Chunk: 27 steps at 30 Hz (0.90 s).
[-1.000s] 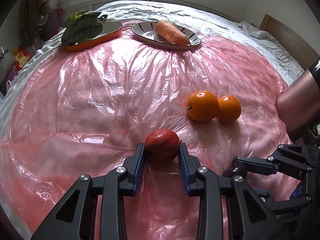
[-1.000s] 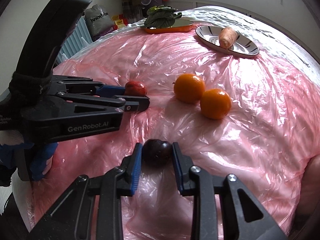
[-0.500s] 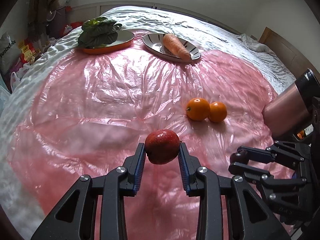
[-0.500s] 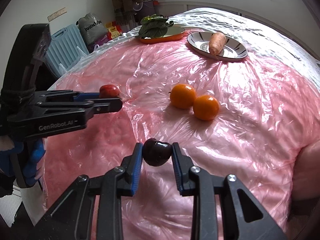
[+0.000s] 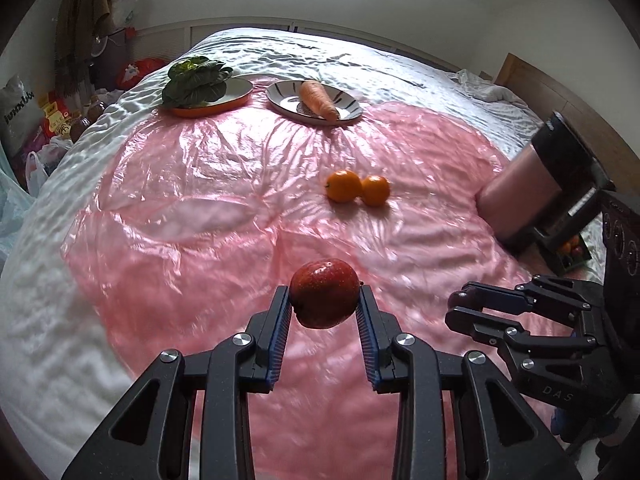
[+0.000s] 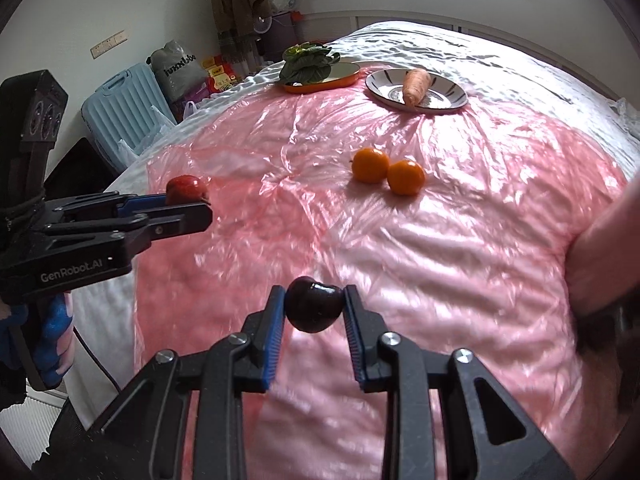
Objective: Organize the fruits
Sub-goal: 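Carry the apple and plum over the green tray with both tools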
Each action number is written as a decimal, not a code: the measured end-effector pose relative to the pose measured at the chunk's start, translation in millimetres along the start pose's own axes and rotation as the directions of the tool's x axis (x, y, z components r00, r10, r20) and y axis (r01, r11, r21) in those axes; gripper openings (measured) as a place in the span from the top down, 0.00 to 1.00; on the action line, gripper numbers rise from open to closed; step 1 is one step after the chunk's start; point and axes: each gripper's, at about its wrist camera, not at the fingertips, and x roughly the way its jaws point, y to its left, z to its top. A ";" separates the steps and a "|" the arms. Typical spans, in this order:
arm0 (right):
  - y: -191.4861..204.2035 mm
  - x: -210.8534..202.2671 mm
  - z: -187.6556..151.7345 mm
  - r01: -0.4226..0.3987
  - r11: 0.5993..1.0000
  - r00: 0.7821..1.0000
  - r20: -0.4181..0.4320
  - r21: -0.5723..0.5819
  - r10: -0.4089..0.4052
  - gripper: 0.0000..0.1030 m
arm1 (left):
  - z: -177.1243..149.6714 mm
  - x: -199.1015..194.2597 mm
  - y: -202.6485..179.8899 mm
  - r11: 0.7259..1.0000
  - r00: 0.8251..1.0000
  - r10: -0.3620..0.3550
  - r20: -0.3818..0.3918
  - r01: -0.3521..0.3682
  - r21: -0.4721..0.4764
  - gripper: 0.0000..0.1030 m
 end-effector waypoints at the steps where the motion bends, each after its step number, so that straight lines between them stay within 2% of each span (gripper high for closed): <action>1: -1.1 -3.5 -3.9 0.004 1.000 1.000 0.001 0.004 -0.004 0.45 | -2.4 -2.8 -3.7 1.000 1.000 -0.002 0.003 0.002 0.007 0.72; 8: -14.4 -32.9 -40.4 0.044 0.998 0.999 -0.002 0.048 -0.044 0.45 | -24.4 -20.5 -35.2 0.999 1.000 -0.021 -0.003 0.021 0.029 0.72; 12: -26.7 -48.8 -59.4 0.067 0.995 0.998 0.003 0.073 -0.067 0.45 | -34.1 -25.2 -58.7 0.997 1.000 -0.024 -0.017 0.025 0.073 0.72; 17: -51.5 -71.6 -81.1 0.106 0.987 0.994 0.010 0.119 -0.108 0.45 | -44.3 -25.6 -100.8 0.989 0.998 -0.059 -0.038 0.064 0.136 0.72; 27: -115.6 -119.4 -123.2 0.199 0.954 0.977 0.028 0.226 -0.210 0.45 | -67.0 -13.5 -199.6 0.941 0.985 -0.130 -0.117 0.159 0.297 0.72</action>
